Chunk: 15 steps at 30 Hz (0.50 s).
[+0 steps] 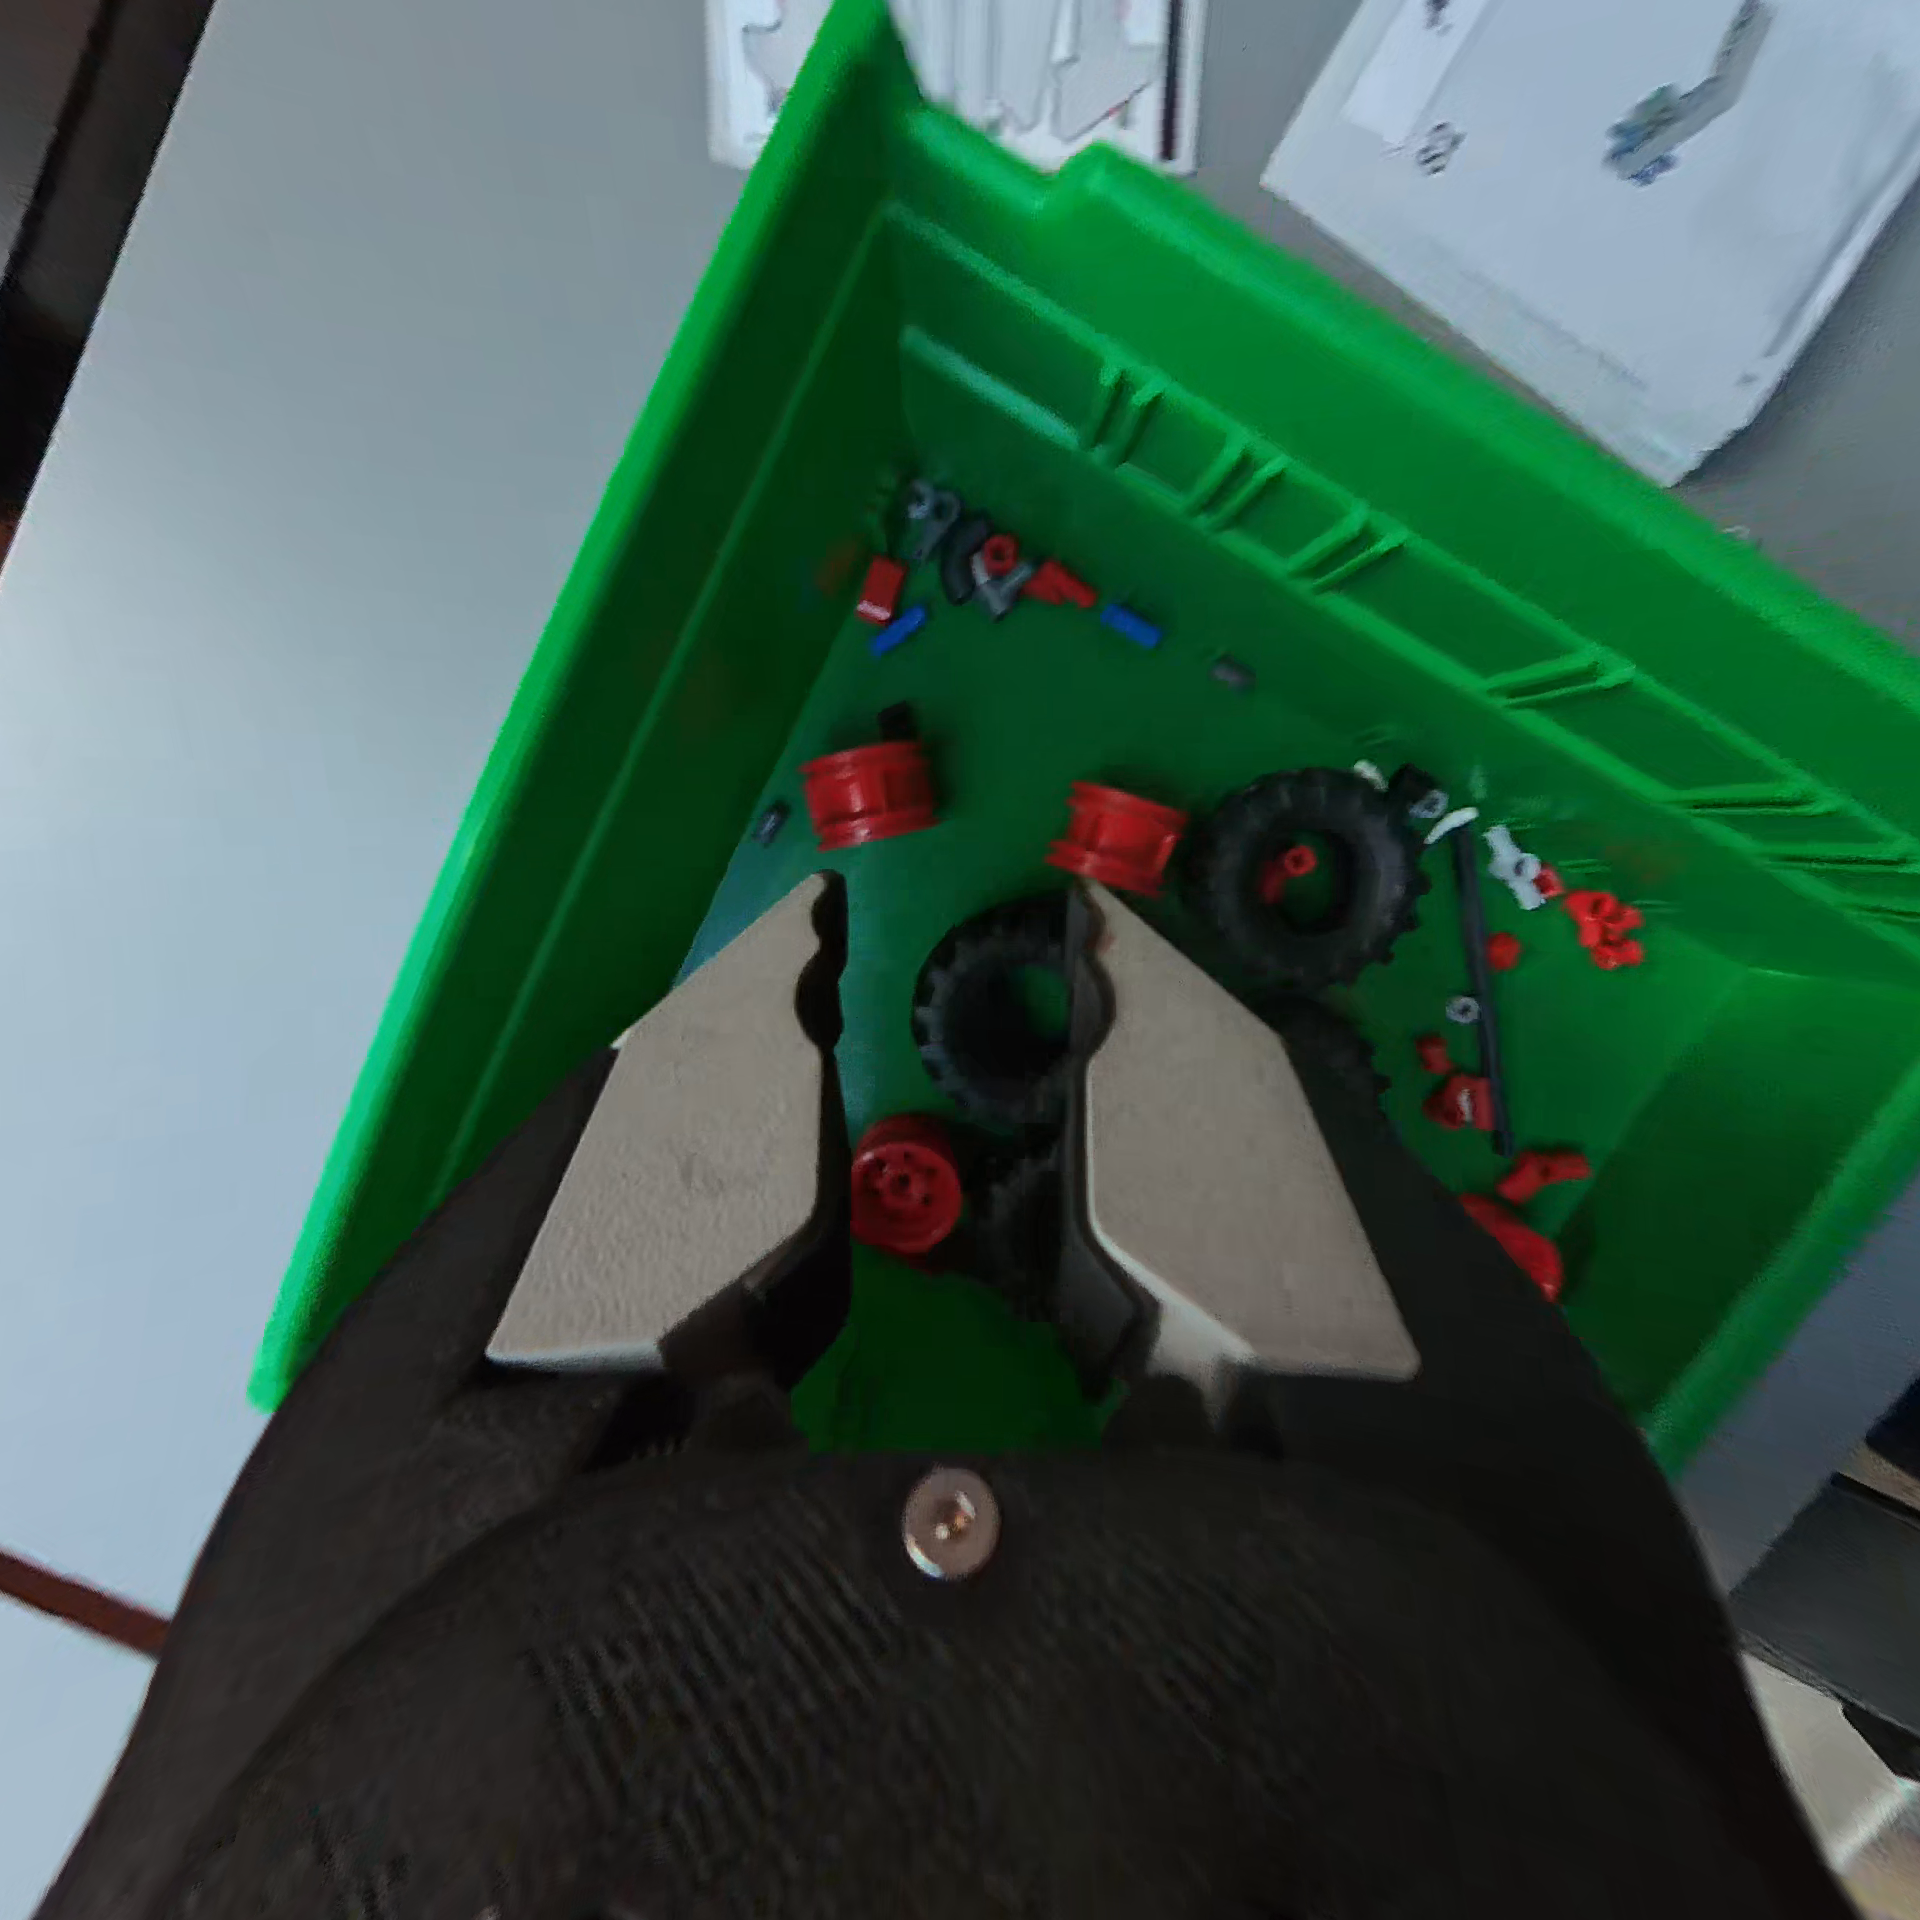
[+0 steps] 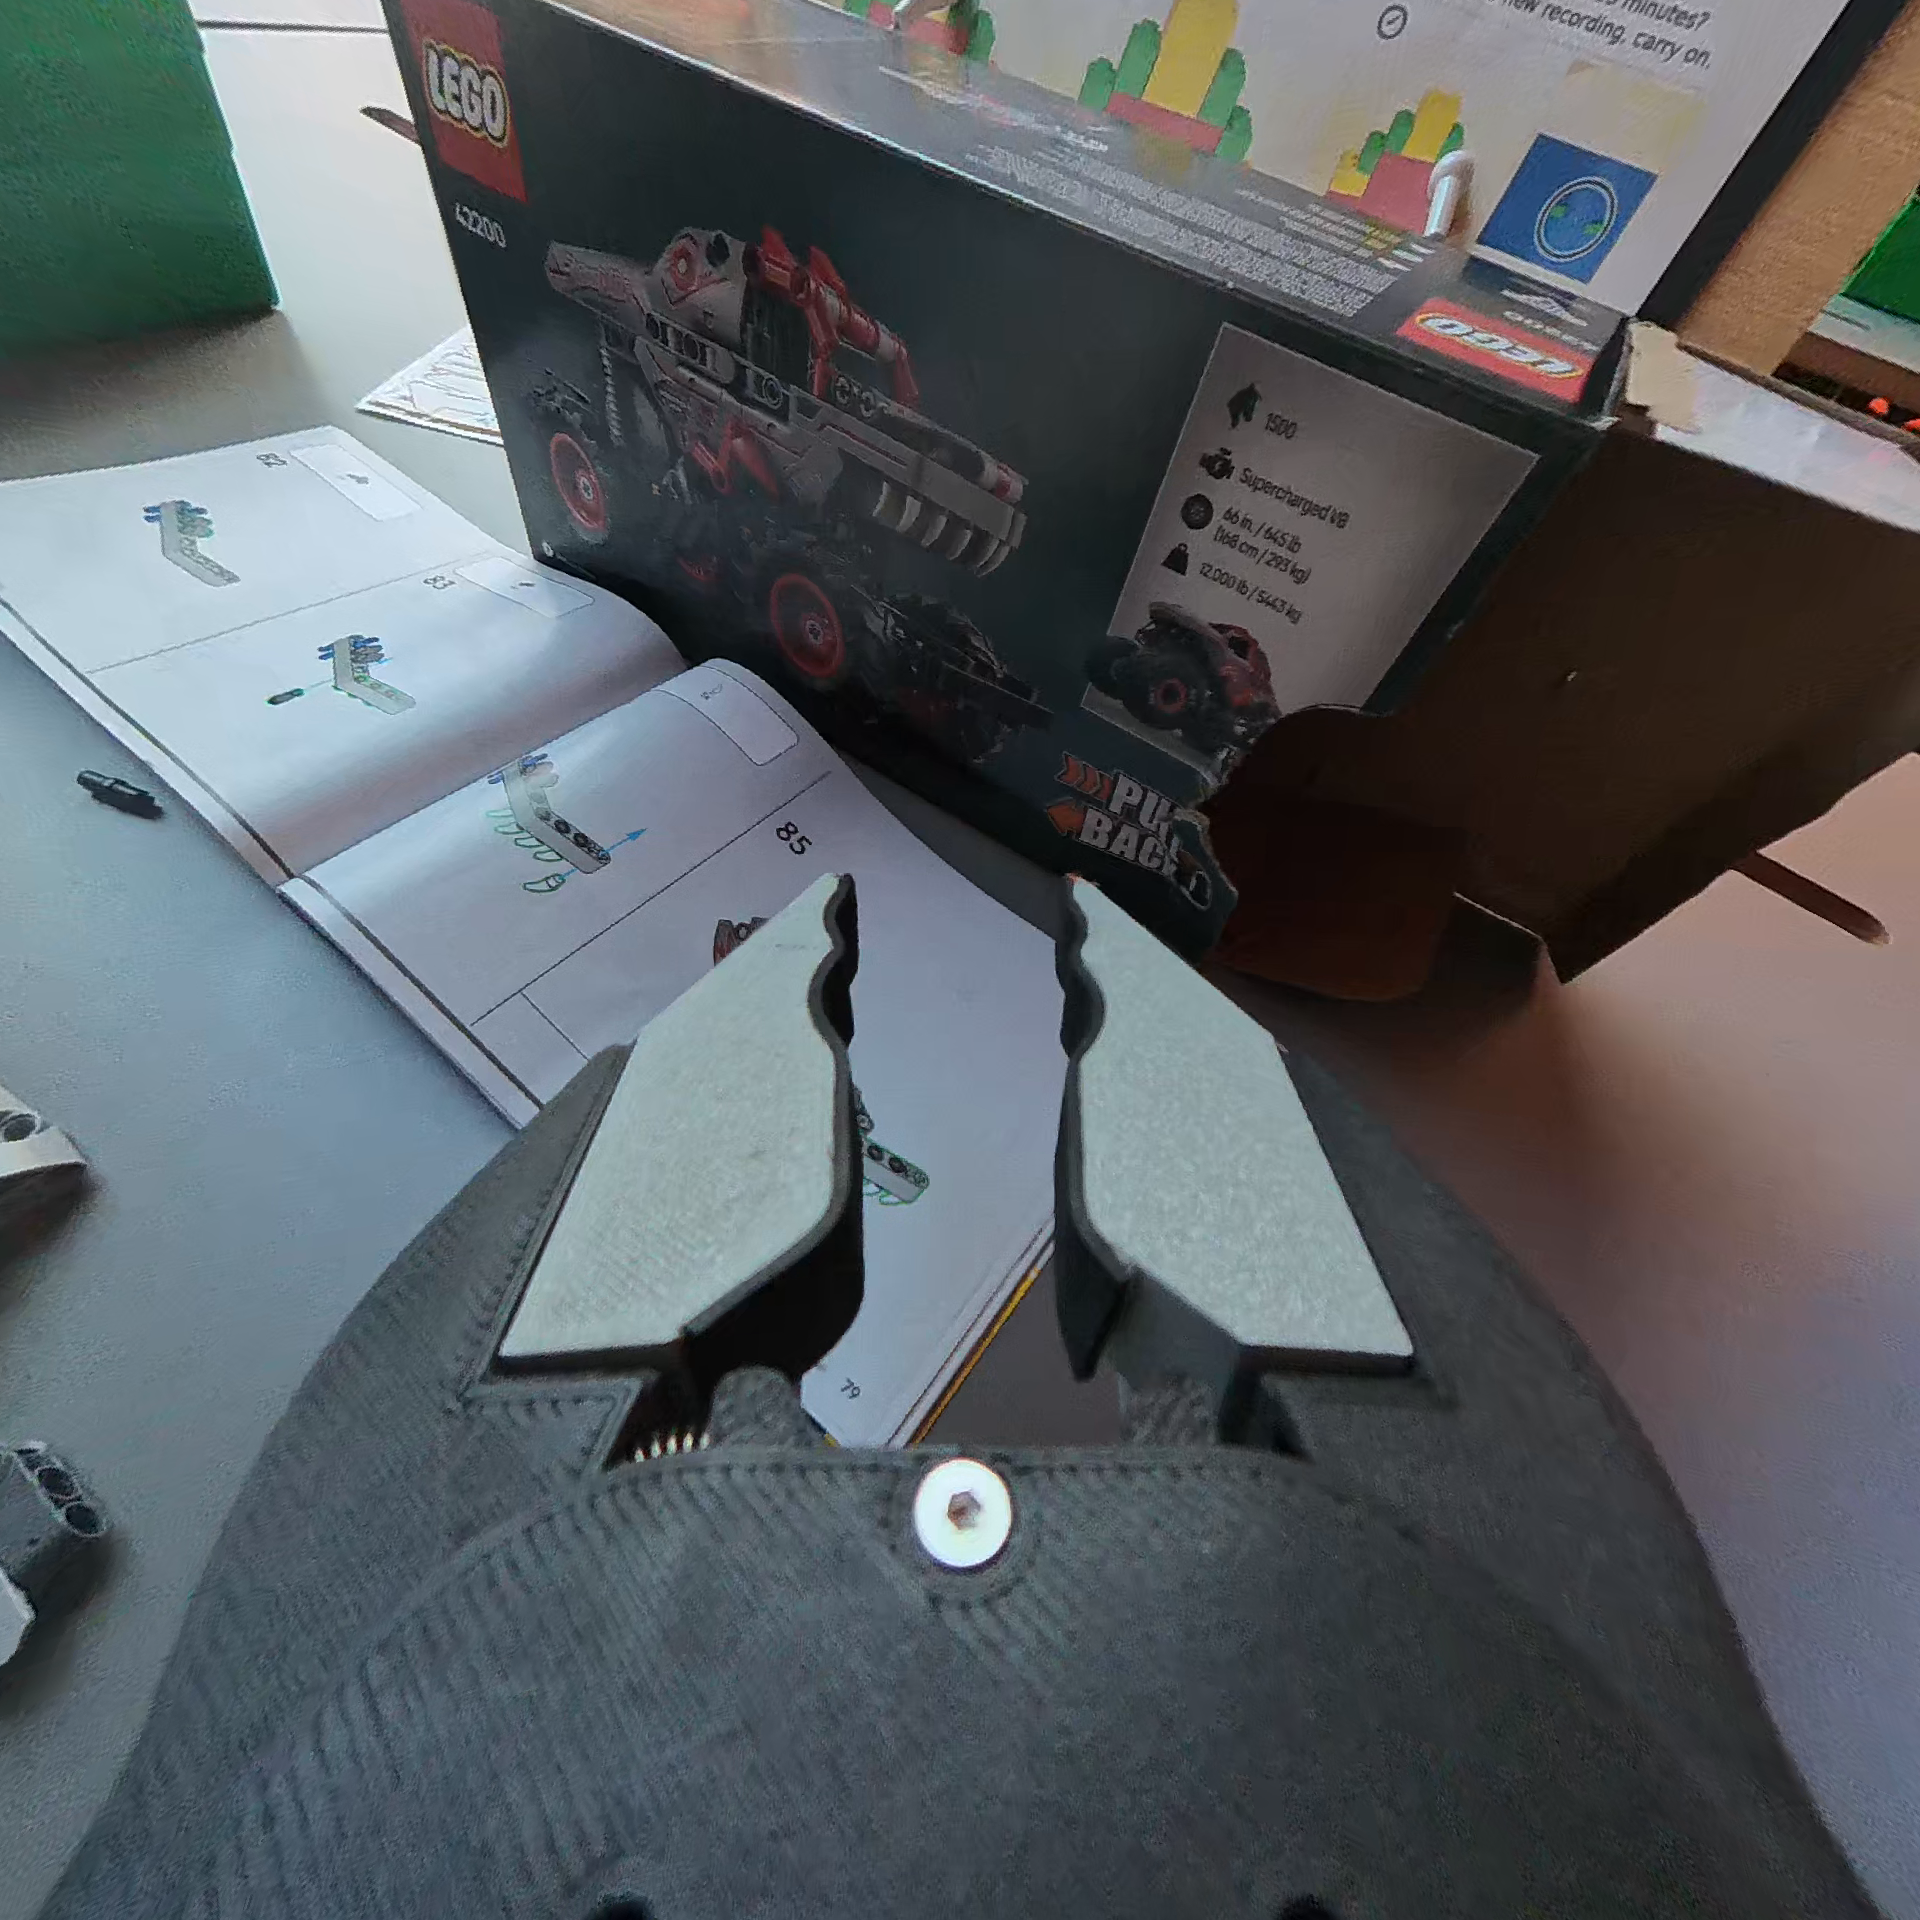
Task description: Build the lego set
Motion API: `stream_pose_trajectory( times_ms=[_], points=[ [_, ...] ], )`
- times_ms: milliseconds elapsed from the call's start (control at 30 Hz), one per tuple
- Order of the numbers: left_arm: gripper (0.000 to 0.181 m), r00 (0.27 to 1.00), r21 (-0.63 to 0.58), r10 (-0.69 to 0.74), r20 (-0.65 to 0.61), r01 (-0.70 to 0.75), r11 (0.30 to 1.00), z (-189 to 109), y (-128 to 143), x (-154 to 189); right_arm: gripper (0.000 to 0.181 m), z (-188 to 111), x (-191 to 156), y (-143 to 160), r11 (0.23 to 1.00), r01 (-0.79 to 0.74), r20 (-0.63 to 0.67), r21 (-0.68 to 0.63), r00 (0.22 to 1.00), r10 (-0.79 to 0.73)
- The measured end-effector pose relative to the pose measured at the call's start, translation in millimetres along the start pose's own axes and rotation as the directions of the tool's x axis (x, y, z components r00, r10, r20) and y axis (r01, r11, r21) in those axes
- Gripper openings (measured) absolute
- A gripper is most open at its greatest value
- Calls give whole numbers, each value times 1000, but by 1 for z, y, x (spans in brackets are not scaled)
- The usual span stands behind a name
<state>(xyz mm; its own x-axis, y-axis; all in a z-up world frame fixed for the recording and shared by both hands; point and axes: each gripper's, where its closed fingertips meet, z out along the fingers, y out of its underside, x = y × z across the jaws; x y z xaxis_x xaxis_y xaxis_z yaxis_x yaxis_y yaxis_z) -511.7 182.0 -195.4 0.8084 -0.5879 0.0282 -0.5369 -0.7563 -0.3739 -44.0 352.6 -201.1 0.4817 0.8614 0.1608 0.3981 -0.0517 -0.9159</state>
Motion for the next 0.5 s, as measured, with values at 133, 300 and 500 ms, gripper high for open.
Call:
stream_pose_trajectory(
  times_ms=[133, 300, 500],
  points=[
    [42, 990, 1, 122, 65, -123, 992, 10, -21, 0, 34, 0, -3, -2, 1000, -12, 13, 12, 1000, 12],
    [37, 964, -66, 252, 91, -246, 967, 29, -28, -2, 34, 3, -7, -1, 1000, 5, 17, -5, 1000, -5],
    [12, 971, -310, 204, 125, -157, 938, 60, 10, -27, 33, 2, -6, -1, 1000, 1, 9, -1, 1000, -1]
  ],
)
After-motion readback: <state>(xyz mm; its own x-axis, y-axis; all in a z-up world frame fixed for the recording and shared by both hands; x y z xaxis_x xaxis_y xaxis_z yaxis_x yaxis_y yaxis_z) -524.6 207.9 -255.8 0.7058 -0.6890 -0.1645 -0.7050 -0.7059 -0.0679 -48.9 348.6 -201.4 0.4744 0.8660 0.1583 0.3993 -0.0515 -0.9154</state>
